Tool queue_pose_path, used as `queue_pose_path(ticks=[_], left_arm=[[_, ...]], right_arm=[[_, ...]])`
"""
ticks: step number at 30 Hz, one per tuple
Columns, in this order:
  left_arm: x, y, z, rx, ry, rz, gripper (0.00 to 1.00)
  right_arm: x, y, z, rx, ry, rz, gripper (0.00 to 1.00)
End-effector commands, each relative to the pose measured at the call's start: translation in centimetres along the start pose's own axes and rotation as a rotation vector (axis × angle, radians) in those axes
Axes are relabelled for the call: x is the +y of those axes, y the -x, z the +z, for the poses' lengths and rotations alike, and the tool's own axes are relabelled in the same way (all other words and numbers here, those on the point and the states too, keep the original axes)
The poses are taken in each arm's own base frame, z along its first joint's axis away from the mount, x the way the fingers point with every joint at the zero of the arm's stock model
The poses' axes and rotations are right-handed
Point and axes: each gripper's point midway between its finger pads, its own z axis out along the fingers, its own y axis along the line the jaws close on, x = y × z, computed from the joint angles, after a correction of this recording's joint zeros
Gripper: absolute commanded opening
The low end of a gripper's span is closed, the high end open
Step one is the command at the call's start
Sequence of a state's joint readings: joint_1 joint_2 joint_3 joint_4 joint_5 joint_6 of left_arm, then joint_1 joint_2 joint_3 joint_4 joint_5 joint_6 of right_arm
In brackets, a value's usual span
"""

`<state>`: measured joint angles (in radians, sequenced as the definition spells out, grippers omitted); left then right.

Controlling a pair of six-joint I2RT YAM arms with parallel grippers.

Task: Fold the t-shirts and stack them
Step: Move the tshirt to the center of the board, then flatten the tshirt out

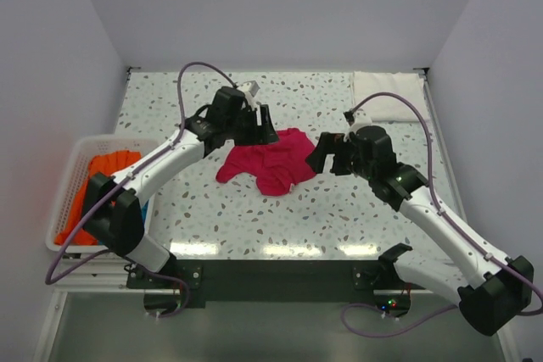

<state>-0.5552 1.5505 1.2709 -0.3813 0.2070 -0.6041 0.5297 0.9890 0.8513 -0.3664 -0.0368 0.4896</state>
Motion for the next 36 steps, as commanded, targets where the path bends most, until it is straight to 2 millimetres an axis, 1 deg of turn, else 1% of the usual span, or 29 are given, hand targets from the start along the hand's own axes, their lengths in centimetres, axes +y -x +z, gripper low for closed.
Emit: queue_pose_path(ticks=[1, 3, 4, 5, 6, 7, 8, 9, 10, 11, 12, 13, 14, 15, 16, 17, 18, 19, 20, 21, 23, 24, 25, 28, 31, 33, 34, 35, 36], left_arm=[[-0.8, 4.8, -2.8, -0.209, 0.010, 0.019, 0.74], [1.2, 4.8, -4.1, -0.238, 0.102, -0.019, 0.73], [2.8, 5.1, -4.5, -0.276, 0.184, -0.039, 0.70], [4.6, 4.3, -5.1, -0.280, 0.241, -0.064, 0.68], [5.8, 3.9, -5.3, -0.288, 0.277, -0.091, 0.62], [7.9, 2.2, -5.0, -0.262, 0.334, -0.111, 0.58], [9.6, 1.8, -5.2, -0.261, 0.368, -0.147, 0.53], [10.7, 1.0, -5.1, -0.243, 0.388, -0.160, 0.51], [12.2, -0.7, -4.6, -0.208, 0.410, -0.174, 0.50], [13.6, -1.3, -4.4, -0.192, 0.435, -0.194, 0.47], [14.3, -2.0, -4.3, -0.176, 0.440, -0.199, 0.43], [15.3, -3.2, -3.8, -0.151, 0.447, -0.205, 0.43], [15.7, -3.7, -3.6, -0.140, 0.453, -0.199, 0.43], [16.1, -4.3, -3.4, -0.128, 0.459, -0.195, 0.43], [16.4, -5.0, -3.1, -0.113, 0.461, -0.195, 0.43], [16.9, -5.6, -2.7, -0.092, 0.469, -0.190, 0.44], [17.1, -6.0, -2.5, -0.082, 0.473, -0.192, 0.45], [17.5, -6.7, -2.2, -0.061, 0.481, -0.193, 0.45], [17.7, -7.1, -2.1, -0.052, 0.486, -0.194, 0.48], [17.9, -7.4, -2.0, -0.046, 0.488, -0.198, 0.51], [18.4, -8.3, -1.8, -0.041, 0.493, -0.207, 0.57], [18.7, -8.8, -1.8, -0.040, 0.498, -0.208, 0.57], [18.9, -9.1, -1.6, -0.034, 0.499, -0.211, 0.59], [19.4, -9.9, -1.0, -0.010, 0.507, -0.211, 0.59], [19.6, -10.0, -0.4, -0.006, 0.502, -0.209, 0.59], [19.6, -9.8, -0.1, -0.012, 0.499, -0.210, 0.55], [19.7, -10.0, 0.1, -0.002, 0.503, -0.210, 0.52], [19.7, -9.9, 0.3, -0.002, 0.501, -0.210, 0.42], [19.8, -9.9, 0.4, -0.001, 0.502, -0.210, 0.37]], right_arm=[[0.2, 0.0, 0.9, 0.001, 0.005, 0.008, 0.99], [0.1, -0.7, 1.4, 0.026, 0.005, 0.006, 0.99], [-0.1, -1.5, 2.2, 0.050, -0.006, 0.011, 0.99], [-0.1, -1.8, 2.6, 0.057, -0.009, 0.009, 0.99], [0.2, -2.4, 3.0, 0.071, -0.003, 0.003, 0.99], [0.3, -2.9, 3.9, 0.089, -0.010, -0.001, 0.97], [0.9, -3.5, 4.3, 0.101, -0.009, -0.022, 0.95], [1.1, -3.9, 4.8, 0.108, -0.015, -0.034, 0.93], [1.7, -3.8, 5.3, 0.106, -0.016, -0.050, 0.91], [1.6, -5.1, 6.4, 0.146, -0.041, -0.072, 0.87], [2.7, -5.3, 6.9, 0.143, -0.045, -0.108, 0.83], [3.0, -6.0, 7.4, 0.161, -0.058, -0.130, 0.78], [3.6, -7.8, 8.2, 0.201, -0.071, -0.167, 0.75], [3.7, -7.9, 8.8, 0.196, -0.098, -0.182, 0.74], [3.8, -8.3, 9.1, 0.201, -0.116, -0.189, 0.72], [4.4, -9.1, 9.4, 0.213, -0.116, -0.205, 0.71], [4.0, -9.8, 10.0, 0.224, -0.150, -0.216, 0.71], [4.0, -10.3, 10.3, 0.229, -0.161, -0.210, 0.71], [4.2, -10.9, 10.5, 0.237, -0.167, -0.214, 0.70], [3.6, -11.6, 10.8, 0.248, -0.193, -0.218, 0.70], [3.1, -11.9, 11.2, 0.228, -0.232, -0.199, 0.70], [2.7, -12.3, 11.6, 0.223, -0.249, -0.183, 0.70], [2.4, -12.2, 11.8, 0.207, -0.264, -0.181, 0.70], [1.7, -12.7, 12.6, 0.197, -0.297, -0.171, 0.70], [1.7, -12.7, 13.4, 0.184, -0.308, -0.160, 0.70], [1.7, -12.5, 13.9, 0.166, -0.316, -0.161, 0.69], [1.5, -12.9, 14.2, 0.179, -0.324, -0.169, 0.59], [1.6, -12.8, 14.4, 0.181, -0.325, -0.170, 0.50], [1.6, -12.6, 14.4, 0.180, -0.335, -0.177, 0.42]])
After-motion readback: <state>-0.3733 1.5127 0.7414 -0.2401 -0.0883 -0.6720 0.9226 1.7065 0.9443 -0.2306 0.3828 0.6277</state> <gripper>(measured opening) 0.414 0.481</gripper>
